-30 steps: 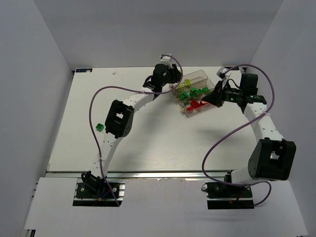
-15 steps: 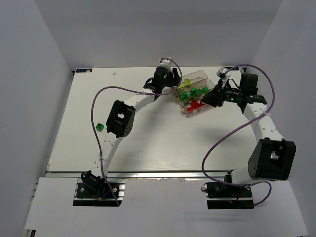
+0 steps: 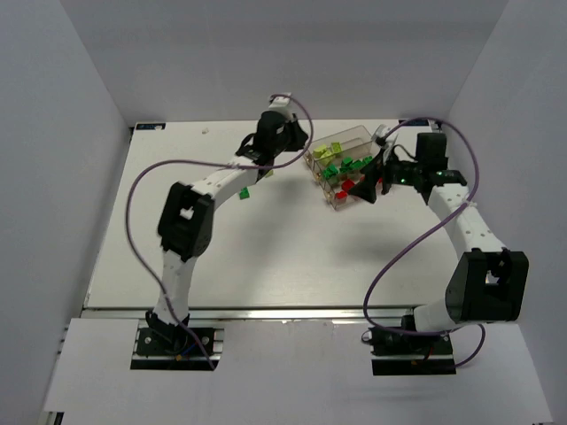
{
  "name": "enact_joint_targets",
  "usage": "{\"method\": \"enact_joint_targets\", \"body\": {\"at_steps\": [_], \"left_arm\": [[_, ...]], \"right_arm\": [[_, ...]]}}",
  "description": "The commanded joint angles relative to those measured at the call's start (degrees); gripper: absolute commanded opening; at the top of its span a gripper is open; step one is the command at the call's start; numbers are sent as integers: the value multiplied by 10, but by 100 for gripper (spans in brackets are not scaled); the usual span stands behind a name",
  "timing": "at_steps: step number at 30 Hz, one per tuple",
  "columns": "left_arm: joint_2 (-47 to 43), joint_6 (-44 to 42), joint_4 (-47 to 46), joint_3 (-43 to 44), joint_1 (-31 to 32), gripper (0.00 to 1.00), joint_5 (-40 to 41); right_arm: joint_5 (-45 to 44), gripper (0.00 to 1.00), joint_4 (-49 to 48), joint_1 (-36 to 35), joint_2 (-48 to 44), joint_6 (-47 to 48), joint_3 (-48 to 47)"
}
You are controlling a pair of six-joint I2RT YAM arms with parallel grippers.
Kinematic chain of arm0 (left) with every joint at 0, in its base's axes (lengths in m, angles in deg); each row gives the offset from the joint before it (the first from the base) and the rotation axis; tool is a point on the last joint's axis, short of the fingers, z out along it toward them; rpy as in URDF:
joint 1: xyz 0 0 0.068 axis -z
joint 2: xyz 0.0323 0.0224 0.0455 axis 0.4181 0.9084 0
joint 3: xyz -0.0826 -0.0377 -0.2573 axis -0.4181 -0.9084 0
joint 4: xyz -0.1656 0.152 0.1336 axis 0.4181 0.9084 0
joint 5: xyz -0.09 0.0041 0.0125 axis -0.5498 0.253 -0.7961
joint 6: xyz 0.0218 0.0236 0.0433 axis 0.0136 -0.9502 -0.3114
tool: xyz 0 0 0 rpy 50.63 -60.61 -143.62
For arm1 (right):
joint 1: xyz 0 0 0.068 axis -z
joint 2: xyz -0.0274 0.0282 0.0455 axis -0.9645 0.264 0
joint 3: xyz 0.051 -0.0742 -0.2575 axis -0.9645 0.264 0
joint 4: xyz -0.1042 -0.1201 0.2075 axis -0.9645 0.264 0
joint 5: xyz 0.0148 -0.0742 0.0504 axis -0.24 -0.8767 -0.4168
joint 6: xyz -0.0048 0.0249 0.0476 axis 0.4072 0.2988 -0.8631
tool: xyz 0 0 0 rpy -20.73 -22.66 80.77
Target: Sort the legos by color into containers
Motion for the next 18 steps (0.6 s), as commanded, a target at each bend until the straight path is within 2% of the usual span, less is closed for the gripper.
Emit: {"method": "enact_joint_targets", "body": {"at_steps": [1, 2, 3, 5, 6, 7, 9, 10, 14, 17, 18], "left_arm": [[-178, 43, 0, -122, -44, 21, 7], [-209, 50, 14, -158, -53, 21, 7], [-273, 53, 23, -227, -62, 29, 7], [-337, 52, 75, -288, -81, 50, 43], [-368, 43, 97, -339, -85, 69, 59], [-427, 38, 116, -360, -89, 78, 94], [-482, 31, 170, -416, -94, 92, 117], [-533, 32, 185, -430, -96, 96, 131], [-640, 73, 288, -479, -98, 98, 169], [-715, 108, 336, -506, -99, 98, 191], [-733, 124, 345, -513, -99, 98, 197]], "right_arm": [[-32, 89, 8, -45, 2, 34, -18], [-39, 89, 14, -56, 7, 38, -32], [-49, 89, 20, -82, 20, 35, -40], [-89, 85, 20, -110, 35, 20, -53], [-123, 76, 11, -139, 54, -17, -69], [-138, 73, 7, -154, 63, -34, -76], [-201, 66, -8, -203, 94, -85, -101], [-218, 65, -11, -219, 107, -99, -112], [-293, 70, 7, -280, 189, -186, -201], [-391, 75, 5, -328, 252, -244, -266], [-463, 78, 3, -355, 280, -257, -281]]}}
